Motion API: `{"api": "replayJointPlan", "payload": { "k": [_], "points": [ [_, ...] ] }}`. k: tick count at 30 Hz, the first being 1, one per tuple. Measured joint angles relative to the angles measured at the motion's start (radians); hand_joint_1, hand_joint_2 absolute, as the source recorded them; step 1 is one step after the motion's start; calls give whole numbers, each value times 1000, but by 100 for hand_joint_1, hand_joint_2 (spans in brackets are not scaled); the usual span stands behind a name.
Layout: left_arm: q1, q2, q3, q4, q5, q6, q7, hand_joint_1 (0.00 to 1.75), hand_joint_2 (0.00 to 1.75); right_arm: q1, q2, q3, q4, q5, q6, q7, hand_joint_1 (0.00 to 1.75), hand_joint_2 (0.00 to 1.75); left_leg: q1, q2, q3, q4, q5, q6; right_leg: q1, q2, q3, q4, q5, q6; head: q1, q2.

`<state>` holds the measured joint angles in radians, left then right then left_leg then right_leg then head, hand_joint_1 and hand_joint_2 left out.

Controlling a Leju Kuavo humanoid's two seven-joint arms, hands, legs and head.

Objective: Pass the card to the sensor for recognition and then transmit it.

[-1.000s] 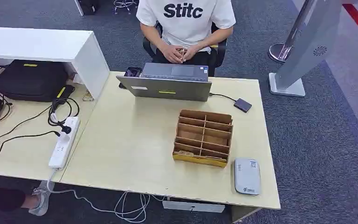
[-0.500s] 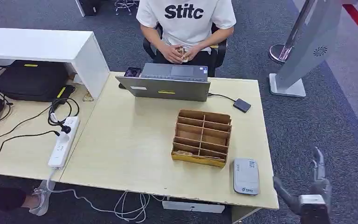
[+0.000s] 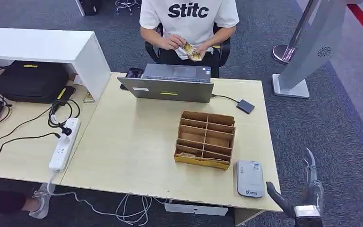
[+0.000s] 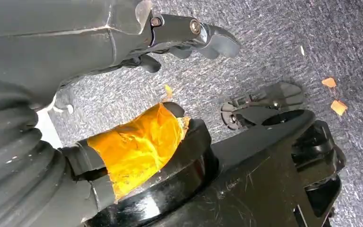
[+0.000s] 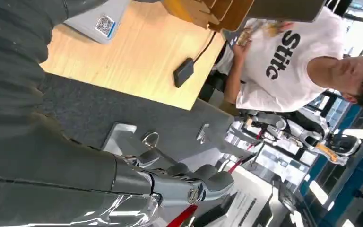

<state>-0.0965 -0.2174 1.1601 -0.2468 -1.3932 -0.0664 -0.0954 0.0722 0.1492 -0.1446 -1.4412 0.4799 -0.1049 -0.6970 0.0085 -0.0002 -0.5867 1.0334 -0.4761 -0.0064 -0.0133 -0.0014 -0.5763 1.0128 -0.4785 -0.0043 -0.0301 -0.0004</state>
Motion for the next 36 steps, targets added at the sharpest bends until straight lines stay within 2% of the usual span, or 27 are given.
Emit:
{"api": "replayJointPlan", "payload": {
  "k": [5, 8, 10, 12, 14, 15, 19, 22, 24, 28, 36],
  "points": [
    [0, 0, 0, 0, -9, 0, 0, 0, 175, -6, 0, -5, 21, 32, -33, -1, 0, 175, 1, 0, 0, 0, 0, 0, 0, 0, 0, 0, 0, 0, 0, 0],
    [0, 0, 0, 1, -16, -2, 2, 0, 175, -21, 0, 12, 34, 157, -99, 13, 0, 175, 1, 0, -2, -1, 0, 0, 0, 0, 1, 1, 0, 0, 0, 0],
    [0, 0, 0, 1, -3, 3, 2, 0, 175, -21, 6, 85, -56, 325, -63, 167, 0, 175, 0, 1, -3, -1, 0, -1, 0, 1, 0, 2, 0, 0, 0, 0],
    [-2, 0, 0, 2, -18, 2, 2, 0, 175, -81, 10, 227, -124, 468, -51, 363, 0, 175, 1, 5, -2, -1, 1, -2, 0, 6, -3, 2, 2, -2, -1, 0],
    [-8, -1, -7, 3, -45, -4, 0, 0, 175, -185, 10, 326, -127, 535, -55, 481, 0, 175, 1, 6, -2, -1, 4, -3, 1, 6, -4, 2, 2, -3, 0, 0],
    [-9, -2, -14, 3, -60, -8, -3, 0, 175, -243, 14, 355, -111, 573, -61, 520, 0, 175, 2, 4, -2, -1, 5, -3, 1, 4, -4, 3, 3, -4, 1, 0],
    [-10, -2, -40, 5, -99, -18, -4, 0, 175, -433, 17, 389, -8, 664, -86, 573, 0, 175, 2, 3, -3, -1, 7, -3, 1, 3, -4, 3, 5, -4, 0, 0],
    [-13, -4, -66, 11, -119, -23, 3, 0, 175, -551, 17, 388, 91, 788, -119, 625, 0, 175, 1, 3, -3, 0, 8, -3, 1, 3, -4, 3, 6, -3, 1, 0],
    [-13, -6, -77, 11, -121, -23, 8, 0, 175, -608, 22, 388, 125, 831, -115, 646, 0, 175, 1, 3, -3, 0, 8, -3, 1, 3, -4, 3, 7, -3, 1, 0],
    [-14, -10, -85, 12, -128, -25, 13, 0, 175, -665, 42, 383, 174, 898, -84, 707, 0, 175, 1, 2, -3, 0, 7, -3, 1, 3, -5, 3, 6, -3, 0, 0],
    [-14, -11, -99, 13, -130, -29, 14, 0, 175, -700, 64, 360, 245, 920, -79, 727, 0, 175, 2, 2, -4, 0, 7, -4, 1, 3, -5, 3, 6, -3, 0, 0]
  ]
}}
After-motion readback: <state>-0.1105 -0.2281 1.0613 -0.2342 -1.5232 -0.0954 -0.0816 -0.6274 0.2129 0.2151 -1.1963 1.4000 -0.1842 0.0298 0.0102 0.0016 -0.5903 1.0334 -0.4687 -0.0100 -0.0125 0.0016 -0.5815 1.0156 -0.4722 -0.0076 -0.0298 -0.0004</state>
